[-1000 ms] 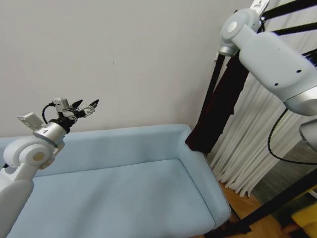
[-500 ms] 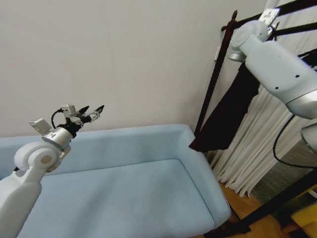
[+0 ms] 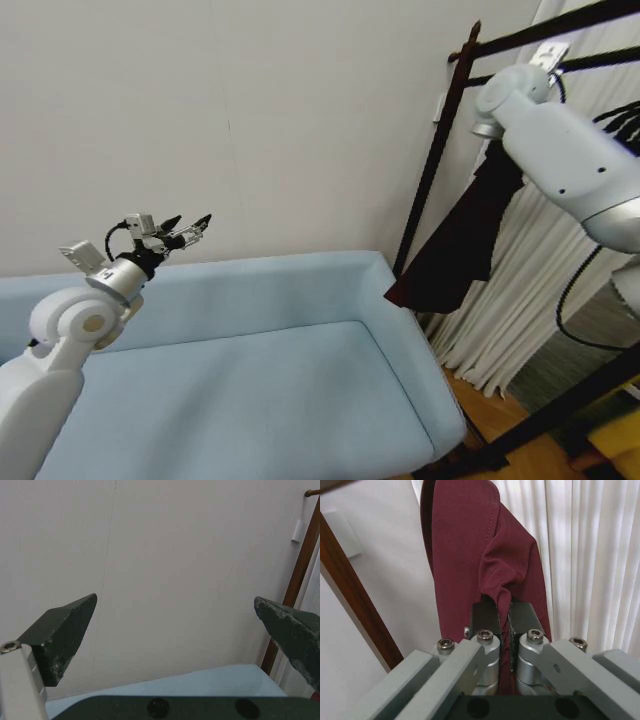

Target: Pick up the clothes from the sofa and hang them on the clothes hanger.

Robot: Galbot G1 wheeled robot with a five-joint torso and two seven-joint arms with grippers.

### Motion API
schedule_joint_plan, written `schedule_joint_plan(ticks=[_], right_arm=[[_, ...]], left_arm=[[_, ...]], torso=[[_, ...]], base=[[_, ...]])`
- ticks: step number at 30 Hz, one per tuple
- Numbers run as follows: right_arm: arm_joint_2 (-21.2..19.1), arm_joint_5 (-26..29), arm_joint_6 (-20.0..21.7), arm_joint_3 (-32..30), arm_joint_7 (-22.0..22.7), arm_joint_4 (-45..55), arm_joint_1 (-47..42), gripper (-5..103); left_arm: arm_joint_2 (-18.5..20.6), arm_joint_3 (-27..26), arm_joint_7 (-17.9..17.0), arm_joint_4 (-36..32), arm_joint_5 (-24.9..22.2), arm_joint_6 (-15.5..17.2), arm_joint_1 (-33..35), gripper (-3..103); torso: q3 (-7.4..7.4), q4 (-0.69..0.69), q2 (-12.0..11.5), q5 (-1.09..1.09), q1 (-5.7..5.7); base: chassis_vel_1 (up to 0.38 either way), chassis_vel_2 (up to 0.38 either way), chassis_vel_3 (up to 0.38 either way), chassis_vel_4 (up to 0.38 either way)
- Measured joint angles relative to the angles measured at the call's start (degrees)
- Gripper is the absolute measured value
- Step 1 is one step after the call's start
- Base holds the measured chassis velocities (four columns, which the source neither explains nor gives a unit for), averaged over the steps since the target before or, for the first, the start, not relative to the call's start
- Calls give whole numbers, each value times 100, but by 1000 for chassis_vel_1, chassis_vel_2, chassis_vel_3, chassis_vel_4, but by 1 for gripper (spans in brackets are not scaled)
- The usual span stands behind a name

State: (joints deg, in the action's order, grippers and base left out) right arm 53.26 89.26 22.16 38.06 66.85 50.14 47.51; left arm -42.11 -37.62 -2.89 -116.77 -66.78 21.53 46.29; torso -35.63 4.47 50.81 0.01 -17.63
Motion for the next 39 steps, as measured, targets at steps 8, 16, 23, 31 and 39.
schedule_joint_plan(ticks=[8, 16, 23, 31, 39], right_arm=[[-5, 52, 0, -11, 127, 170, -124, 2], [-123, 62, -19, -33, 162, 386, -255, 2], [-353, 105, 66, -9, 72, 722, -313, 4], [-800, 8, 235, 88, -72, 1564, -421, 37], [-1277, 54, 315, 125, 98, 2636, -588, 63]], left_arm=[[-8, -10, 6, -29, 2, 8, 13, 100], [58, -82, 16, -9, 2, 2, 13, 100], [59, -82, 6, -61, -3, -2, 16, 100], [123, -132, -26, -95, -24, -11, 44, 100], [155, -212, -50, -179, -30, -16, 163, 100]], torso=[[0, -1, 0, -2, 0], [1, -1, 1, -2, 0], [1, 1, 1, 1, 1], [0, -1, 1, 0, 0], [0, -2, 1, -2, 0]], base=[[0, 0, 0, 0], [0, 0, 0, 0], [0, 0, 0, 0], [0, 0, 0, 0], [0, 0, 0, 0]])
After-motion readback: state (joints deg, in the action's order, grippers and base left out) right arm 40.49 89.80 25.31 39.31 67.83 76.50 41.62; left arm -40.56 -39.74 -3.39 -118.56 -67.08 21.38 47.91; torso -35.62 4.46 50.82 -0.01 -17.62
